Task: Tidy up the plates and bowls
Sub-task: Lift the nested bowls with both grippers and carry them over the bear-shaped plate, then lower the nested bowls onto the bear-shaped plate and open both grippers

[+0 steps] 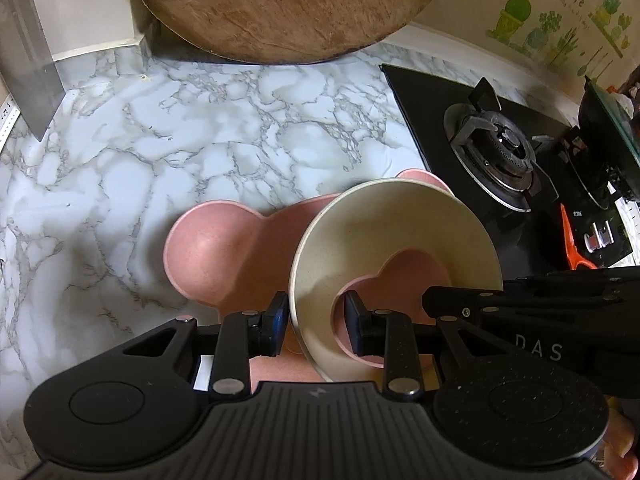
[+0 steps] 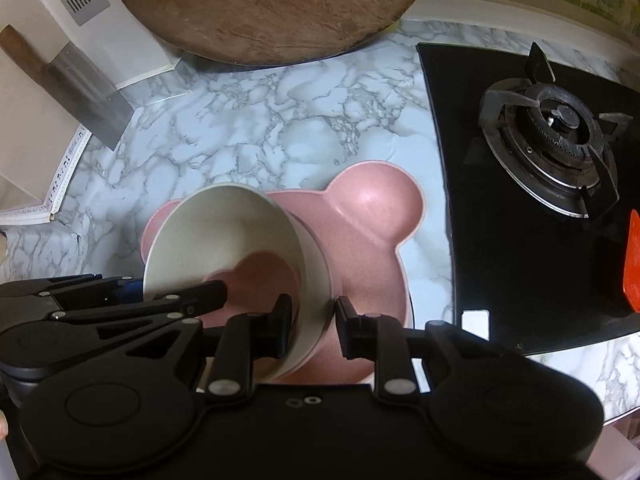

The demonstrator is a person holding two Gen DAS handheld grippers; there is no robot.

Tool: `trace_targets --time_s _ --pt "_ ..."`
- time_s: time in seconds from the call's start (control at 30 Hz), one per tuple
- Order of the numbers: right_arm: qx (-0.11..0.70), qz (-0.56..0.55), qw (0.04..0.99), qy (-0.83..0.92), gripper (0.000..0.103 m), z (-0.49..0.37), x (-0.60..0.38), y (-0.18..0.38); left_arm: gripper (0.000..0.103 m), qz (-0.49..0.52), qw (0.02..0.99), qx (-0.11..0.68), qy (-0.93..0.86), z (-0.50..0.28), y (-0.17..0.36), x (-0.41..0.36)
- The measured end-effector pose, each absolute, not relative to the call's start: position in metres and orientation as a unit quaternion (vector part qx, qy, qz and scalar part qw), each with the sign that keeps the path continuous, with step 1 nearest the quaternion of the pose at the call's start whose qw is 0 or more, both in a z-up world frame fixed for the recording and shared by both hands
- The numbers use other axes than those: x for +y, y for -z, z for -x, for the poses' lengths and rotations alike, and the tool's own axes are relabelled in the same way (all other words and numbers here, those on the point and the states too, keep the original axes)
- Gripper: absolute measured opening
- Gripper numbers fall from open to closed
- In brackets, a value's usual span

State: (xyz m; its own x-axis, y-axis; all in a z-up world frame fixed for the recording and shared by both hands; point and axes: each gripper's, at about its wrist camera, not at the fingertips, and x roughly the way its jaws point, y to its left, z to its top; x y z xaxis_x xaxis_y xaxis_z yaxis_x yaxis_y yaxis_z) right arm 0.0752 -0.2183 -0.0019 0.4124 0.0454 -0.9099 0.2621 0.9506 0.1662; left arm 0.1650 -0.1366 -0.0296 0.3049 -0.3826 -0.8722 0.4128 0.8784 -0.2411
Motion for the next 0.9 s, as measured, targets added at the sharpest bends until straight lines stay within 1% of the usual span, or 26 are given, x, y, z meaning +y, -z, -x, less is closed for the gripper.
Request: trace_targets --time_s 0.27,0.5,0.77,0.8,0.87,0.9 --pt "0.538 -0.143 0.828 0.062 0.03 -0.074 -0.218 0.004 0.029 -0.019 0.809 0.533 0.248 -0.165 0.03 -0.139" --pt "0.52 -0.147 0.839 0.068 0.033 -0.067 -0.22 -0.006 0.029 -0.021 0.819 0.519 0.244 -0.163 0.027 -0.134" --pt "0.468 -0.128 0.871 0.07 0.046 -0.042 -0.206 -0.032 0.03 -0.016 0.84 0.483 0.247 -0.145 0.009 -0.115" --pt "0.461 -0.124 0.876 0.068 0.048 -0.038 -0.203 -0.035 0.032 -0.016 0.843 0.477 0.248 -0.142 0.006 -0.112" --pt "0.447 -0.115 0.885 0.066 0.05 -0.031 -0.198 -0.039 0.04 -0.016 0.85 0.466 0.247 -0.135 0.001 -0.106" --pt "0.439 -0.111 0.889 0.065 0.052 -0.026 -0.194 -0.041 0.048 -0.014 0.852 0.46 0.247 -0.131 -0.001 -0.103"
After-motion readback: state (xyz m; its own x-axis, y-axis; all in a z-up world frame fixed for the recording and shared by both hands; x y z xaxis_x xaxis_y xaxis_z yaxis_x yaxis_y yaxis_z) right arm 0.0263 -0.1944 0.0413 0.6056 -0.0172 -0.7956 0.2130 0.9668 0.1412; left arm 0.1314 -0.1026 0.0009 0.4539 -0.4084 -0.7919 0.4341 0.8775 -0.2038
